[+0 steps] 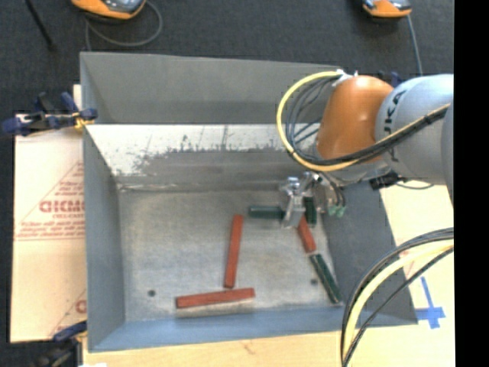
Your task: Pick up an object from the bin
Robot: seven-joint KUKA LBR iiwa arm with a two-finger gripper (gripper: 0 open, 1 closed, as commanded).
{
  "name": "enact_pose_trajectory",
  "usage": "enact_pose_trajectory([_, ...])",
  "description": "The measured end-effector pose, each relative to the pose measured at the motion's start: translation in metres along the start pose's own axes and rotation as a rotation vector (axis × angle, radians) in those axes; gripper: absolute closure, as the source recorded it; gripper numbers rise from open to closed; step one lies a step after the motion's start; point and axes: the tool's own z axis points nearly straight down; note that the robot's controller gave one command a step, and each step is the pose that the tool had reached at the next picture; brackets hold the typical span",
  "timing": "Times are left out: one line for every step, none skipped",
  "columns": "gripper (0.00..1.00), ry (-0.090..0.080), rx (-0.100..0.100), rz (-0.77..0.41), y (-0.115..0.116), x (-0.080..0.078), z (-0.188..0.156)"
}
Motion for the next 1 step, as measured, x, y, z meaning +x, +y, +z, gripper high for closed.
enact_pose_trajectory([1.0,0.0,0.0,0.0,-0.0013,-0.0024,-0.0316])
